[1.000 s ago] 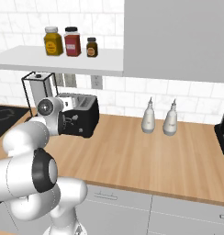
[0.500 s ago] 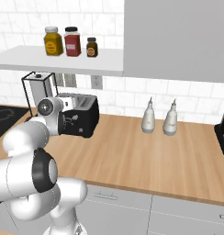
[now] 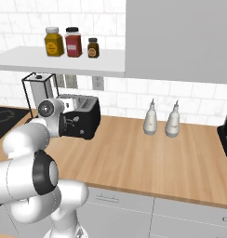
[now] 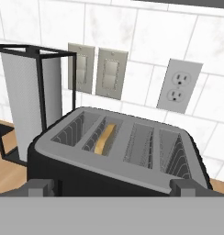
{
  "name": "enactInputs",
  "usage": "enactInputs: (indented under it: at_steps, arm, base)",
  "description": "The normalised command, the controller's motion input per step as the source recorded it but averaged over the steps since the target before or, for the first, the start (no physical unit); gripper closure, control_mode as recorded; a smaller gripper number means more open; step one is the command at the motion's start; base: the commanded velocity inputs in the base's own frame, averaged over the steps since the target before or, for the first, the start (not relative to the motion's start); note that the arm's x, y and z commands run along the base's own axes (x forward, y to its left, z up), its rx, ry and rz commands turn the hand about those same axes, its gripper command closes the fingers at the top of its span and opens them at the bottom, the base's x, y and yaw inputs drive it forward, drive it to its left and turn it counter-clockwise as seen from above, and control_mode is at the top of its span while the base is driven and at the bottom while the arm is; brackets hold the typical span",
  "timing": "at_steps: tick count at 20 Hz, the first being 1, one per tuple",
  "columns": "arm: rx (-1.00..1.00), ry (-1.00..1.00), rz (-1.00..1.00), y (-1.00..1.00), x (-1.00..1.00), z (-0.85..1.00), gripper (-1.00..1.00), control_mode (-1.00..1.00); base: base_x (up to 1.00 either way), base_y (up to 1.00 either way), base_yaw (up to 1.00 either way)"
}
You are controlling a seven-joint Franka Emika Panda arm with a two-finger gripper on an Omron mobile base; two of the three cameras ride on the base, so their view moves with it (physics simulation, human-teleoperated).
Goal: Start the toaster. Once the lever pops up, take the bread to the plate on the dining counter.
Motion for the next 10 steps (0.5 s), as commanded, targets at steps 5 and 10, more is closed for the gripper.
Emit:
enactInputs:
  at_steps: [5,10]
  arm:
    - [0.00,0.00,0.00,0.00,0.00,0.00,-1.00,-1.00]
    - [0.00,0.00,0.00,0.00,0.00,0.00,-1.00,-1.00]
  base:
    - [0.00,0.00,0.00]
    - [0.00,0.00,0.00]
